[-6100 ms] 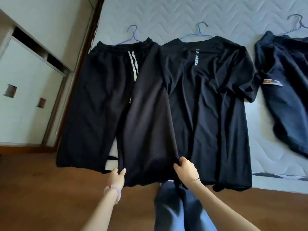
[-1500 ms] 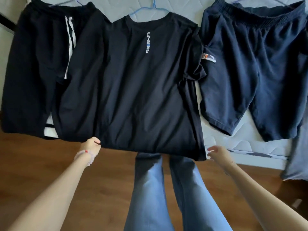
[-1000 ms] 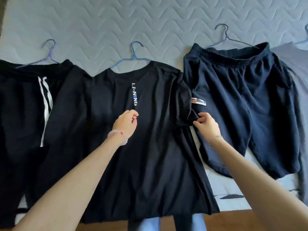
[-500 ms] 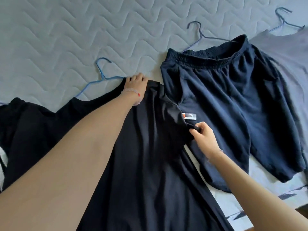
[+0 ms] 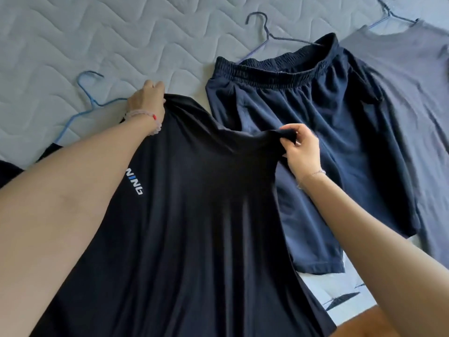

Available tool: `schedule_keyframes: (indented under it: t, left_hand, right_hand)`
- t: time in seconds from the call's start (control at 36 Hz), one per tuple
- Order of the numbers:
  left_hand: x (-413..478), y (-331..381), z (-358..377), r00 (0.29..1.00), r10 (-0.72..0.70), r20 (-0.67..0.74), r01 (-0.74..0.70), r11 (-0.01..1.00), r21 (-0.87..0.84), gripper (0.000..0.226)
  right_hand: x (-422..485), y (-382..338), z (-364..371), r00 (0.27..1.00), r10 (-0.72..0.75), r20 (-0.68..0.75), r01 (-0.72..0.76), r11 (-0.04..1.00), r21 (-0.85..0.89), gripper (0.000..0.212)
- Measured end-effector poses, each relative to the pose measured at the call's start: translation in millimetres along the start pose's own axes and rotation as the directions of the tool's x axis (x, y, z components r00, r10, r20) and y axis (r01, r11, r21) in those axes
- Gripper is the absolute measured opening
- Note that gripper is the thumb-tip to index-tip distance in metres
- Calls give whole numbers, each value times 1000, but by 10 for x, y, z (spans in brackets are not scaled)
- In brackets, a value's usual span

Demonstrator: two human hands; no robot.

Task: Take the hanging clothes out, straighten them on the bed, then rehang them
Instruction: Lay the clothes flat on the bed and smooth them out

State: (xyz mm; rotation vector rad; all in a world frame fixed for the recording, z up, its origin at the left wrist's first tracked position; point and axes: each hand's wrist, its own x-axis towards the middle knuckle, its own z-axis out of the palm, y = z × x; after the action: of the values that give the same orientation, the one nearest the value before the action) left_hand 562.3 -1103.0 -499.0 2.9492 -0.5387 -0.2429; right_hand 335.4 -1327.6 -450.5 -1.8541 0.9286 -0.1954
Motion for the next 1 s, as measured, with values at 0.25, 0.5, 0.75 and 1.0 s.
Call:
schedule_keyframes:
  t: [0.25, 0.5, 0.75, 1.0]
  left_hand:
    - [-232, 76, 21, 988, -123, 89, 140, 966, -216, 39]
    - [-1844, 514, 199, 986, -166, 24, 159, 881, -445, 41]
    - [-3376, 1708, 249, 959, -239, 151, 280, 718, -637, 28]
    - [-3885, 3030, 487, 631, -560, 537, 721, 168, -672, 20]
  right_hand:
    - [-213, 194, -150, 977, 182, 111, -190, 979, 69, 67]
    - [-944, 928, -1205, 946, 318, -62, -324, 939, -114, 44]
    - [-1056, 1478, -2110, 918, 386, -92, -397, 892, -214, 37]
    - [-840, 1603, -2260, 830, 458, 318, -427, 889, -166, 22]
